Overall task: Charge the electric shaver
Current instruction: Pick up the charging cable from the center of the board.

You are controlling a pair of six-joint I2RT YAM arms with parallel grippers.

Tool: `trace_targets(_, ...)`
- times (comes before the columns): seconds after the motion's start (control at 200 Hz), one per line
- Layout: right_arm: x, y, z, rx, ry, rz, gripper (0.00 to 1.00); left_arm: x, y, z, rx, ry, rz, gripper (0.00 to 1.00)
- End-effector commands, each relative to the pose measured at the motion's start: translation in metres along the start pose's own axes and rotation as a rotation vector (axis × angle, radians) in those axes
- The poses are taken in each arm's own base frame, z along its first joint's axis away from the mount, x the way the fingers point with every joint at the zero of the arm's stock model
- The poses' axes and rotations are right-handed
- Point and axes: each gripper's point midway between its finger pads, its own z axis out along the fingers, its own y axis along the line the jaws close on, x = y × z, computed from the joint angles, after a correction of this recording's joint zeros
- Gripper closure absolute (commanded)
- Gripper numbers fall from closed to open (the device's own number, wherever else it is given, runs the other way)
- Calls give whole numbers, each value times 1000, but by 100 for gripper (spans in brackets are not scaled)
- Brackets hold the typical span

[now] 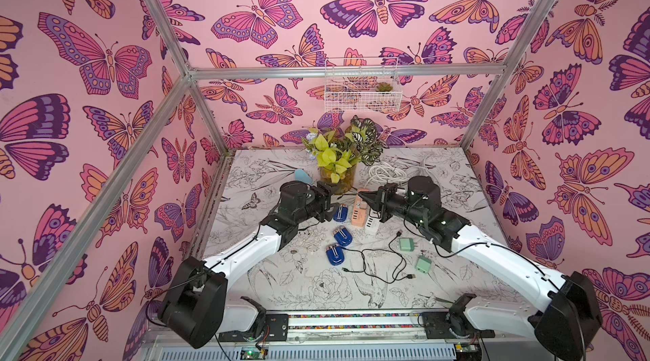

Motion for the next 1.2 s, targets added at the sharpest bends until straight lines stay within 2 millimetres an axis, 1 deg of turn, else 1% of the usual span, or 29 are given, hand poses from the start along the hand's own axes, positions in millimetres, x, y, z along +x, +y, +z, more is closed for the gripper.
trace_targets(0.0,5,9,-1,-32,32,-10,100,9,-14,3,46,50,-21,30)
trace_targets(0.285,3,6,-2,-49,35,4,100,0,-12,7,73,15,-63,65)
trace_targets(0.496,0,2,-5,-52,26,9,100,-4,-9,7,81,1,-77,79)
trace_targets(0.611,-4,3,-7,-56,16,12,100,-6,-7,7,79,-2,-82,92)
trace_targets(0.706,-8,3,-11,-60,7,15,100,-7,-6,7,79,-7,-84,100)
trace_targets(0.806,-14,7,-17,-67,-7,15,100,-9,-8,6,84,-15,-81,100)
trace_targets(0.876,-17,3,-19,-43,-12,13,100,-9,-11,6,84,-19,-76,100)
trace_targets(0.896,-17,1,-20,-34,-11,11,96,-9,-12,6,82,-21,-73,100)
trace_targets(0.926,-16,-1,-21,-19,-8,6,87,-8,-14,5,82,-25,-65,100)
trace_targets(0.976,-14,-10,-21,28,-2,3,66,-8,-16,5,76,-39,-52,100)
trace_targets(0.981,-13,-11,-21,34,2,1,66,-8,-16,5,75,-41,-51,100)
trace_targets(1.052,-7,-21,-19,83,13,-10,47,-6,-22,5,69,-59,-27,100)
trace_targets(1.122,-1,-24,-14,81,15,-13,36,-4,-26,7,67,-71,-3,100)
trace_targets(1.197,5,-23,-5,71,26,-10,31,-1,-30,10,72,-74,17,100)
